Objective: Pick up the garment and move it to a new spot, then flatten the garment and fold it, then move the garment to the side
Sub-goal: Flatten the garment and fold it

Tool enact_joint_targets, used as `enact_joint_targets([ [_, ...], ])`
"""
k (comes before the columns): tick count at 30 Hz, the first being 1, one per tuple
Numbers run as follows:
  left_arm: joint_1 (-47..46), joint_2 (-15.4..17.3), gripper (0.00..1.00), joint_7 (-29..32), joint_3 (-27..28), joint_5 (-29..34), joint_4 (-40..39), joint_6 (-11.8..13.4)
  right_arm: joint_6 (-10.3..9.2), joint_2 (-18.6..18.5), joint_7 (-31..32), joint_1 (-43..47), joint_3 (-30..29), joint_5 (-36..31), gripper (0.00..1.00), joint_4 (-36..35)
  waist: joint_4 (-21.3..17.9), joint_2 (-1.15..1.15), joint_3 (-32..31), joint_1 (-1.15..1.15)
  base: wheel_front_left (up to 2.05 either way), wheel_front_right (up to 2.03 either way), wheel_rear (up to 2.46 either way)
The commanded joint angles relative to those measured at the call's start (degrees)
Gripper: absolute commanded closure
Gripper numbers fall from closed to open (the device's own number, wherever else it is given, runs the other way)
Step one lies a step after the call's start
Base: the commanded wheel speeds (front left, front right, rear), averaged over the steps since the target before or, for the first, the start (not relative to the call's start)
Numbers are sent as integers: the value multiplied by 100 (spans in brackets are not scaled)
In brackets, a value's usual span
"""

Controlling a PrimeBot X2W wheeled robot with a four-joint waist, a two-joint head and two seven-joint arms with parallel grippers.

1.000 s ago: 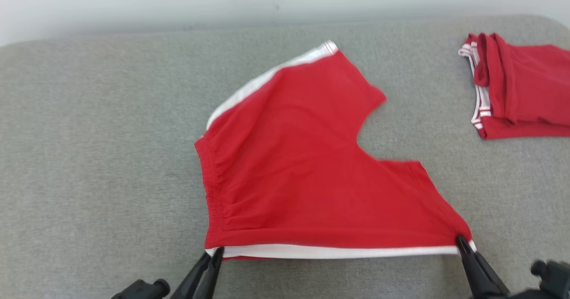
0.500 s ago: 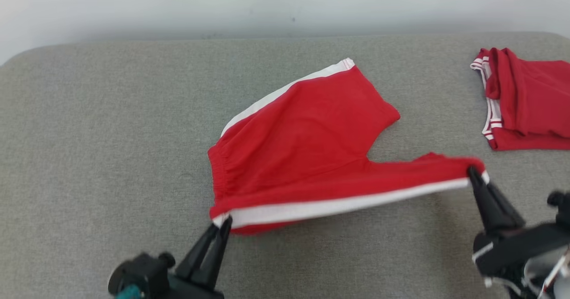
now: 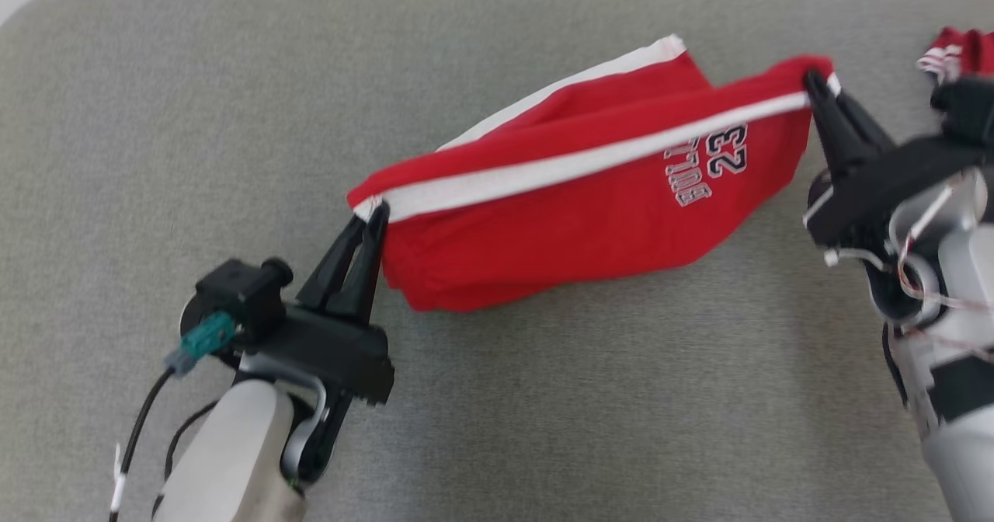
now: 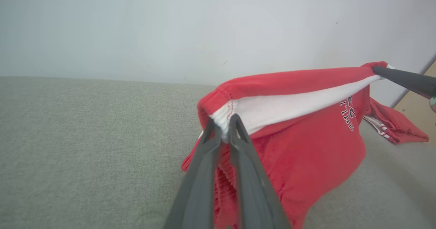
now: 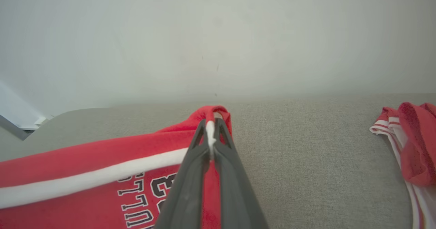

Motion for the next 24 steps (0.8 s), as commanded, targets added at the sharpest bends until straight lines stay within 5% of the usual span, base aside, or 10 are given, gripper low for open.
enact_joint_targets([
  [1, -255, -69, 100, -1, 16, 51, 222, -23, -18, -8, -110, -417, 57, -72, 100, 419, 338, -1, 400, -2, 0, 0, 0],
  [17, -1304, -515, 100, -1, -386, 24, 1272, -95, -18, 197, -1134, -2686, 512, -474, 100, 3802, 702, -1, 819, -2, 0, 0, 0],
  [18, -1329, -518, 100, -1, -440, 22, 1330, -95, -18, 211, -1209, -2757, 518, -477, 64, 3928, 702, -1, 816, -2, 0, 0, 0],
  [19, -1349, -520, 100, -1, -474, 15, 1382, -95, -18, 239, -1264, -2801, 528, -453, 0, 4044, 702, -1, 807, -2, 0, 0, 0],
  [21, -1366, -483, 60, -1, -508, 72, 1422, -96, -18, 296, -1380, -2836, 607, -407, 0, 4195, 685, -1, 757, -2, 0, 0, 0],
  [22, -1339, -458, 0, -1, -501, 116, 1431, -96, -17, 311, -1423, -2818, 669, -392, 0, 4240, 675, -1, 721, -2, 0, 0, 0],
  [24, -1218, -458, 0, -1, -436, 137, 1404, -96, -17, 298, -1511, -2701, 809, -320, 0, 4290, 657, -1, 621, -2, 0, 0, 0],
])
